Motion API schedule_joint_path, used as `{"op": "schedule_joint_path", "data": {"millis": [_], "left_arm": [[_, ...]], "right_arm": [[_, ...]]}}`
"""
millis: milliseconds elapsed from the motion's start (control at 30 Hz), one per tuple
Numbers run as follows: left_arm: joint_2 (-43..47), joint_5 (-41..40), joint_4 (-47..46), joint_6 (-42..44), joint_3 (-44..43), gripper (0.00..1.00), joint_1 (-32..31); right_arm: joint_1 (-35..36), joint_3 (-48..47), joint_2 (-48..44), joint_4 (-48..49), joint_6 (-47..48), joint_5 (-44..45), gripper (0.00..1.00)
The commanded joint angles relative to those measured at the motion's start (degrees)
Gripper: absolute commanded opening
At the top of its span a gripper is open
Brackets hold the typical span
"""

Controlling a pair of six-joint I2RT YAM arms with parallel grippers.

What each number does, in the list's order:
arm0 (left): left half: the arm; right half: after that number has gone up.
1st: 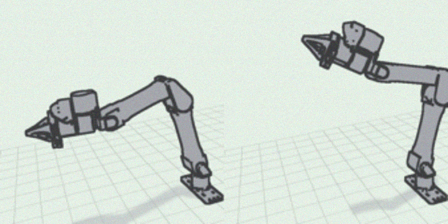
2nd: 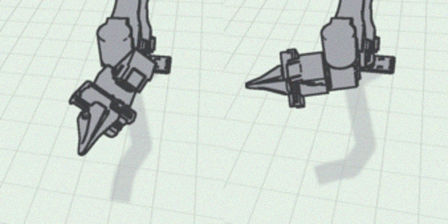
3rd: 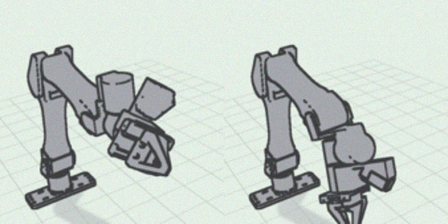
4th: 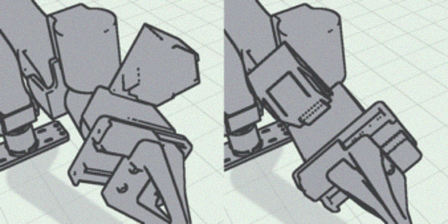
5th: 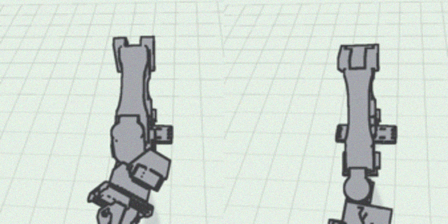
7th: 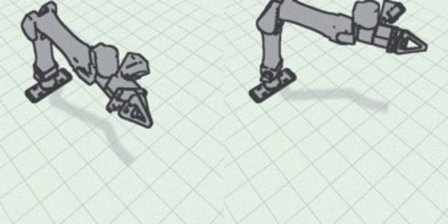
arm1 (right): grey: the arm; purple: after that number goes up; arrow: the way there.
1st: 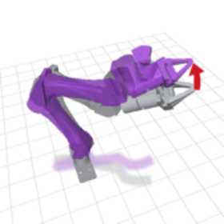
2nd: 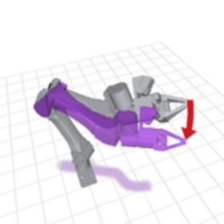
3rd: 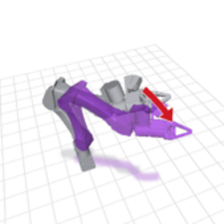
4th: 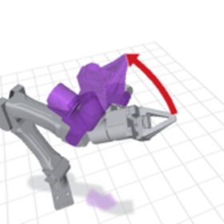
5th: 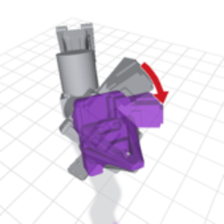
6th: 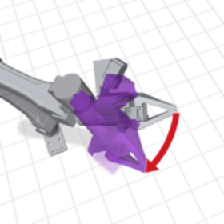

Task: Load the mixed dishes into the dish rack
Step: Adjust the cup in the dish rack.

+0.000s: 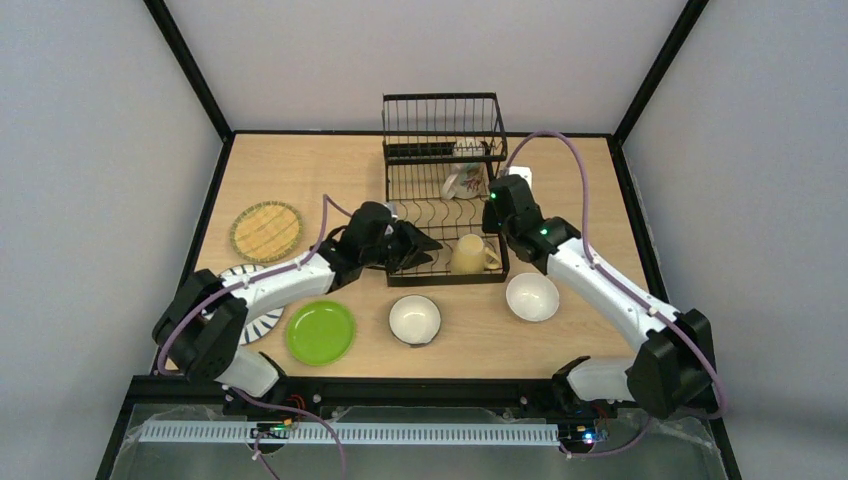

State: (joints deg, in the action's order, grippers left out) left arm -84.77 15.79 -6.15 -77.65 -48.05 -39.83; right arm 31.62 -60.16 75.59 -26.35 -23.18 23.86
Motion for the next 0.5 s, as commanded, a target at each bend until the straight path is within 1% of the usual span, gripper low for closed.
{"op": "schedule_joint_path", "data": {"millis": [0, 200, 467], "left_arm": [[-1.1, 1.7, 1.3, 1.8, -0.5, 0.86, 0.3], [-3.1, 2.3, 0.9, 2.1, -1.6, 0.86, 0.2], [-5.9, 2.3, 4.5, 4.3, -4.9, 0.86, 0.3]], "right_arm": [[-0.2, 2.0, -2.6, -5.1, 0.9, -3.6, 0.8], [-0.2, 3.9, -2.4, -5.8, 2.7, -7.1, 0.8], [-0.1, 5.1, -1.5, -7.8, 3.0, -9.3, 0.79]]}}
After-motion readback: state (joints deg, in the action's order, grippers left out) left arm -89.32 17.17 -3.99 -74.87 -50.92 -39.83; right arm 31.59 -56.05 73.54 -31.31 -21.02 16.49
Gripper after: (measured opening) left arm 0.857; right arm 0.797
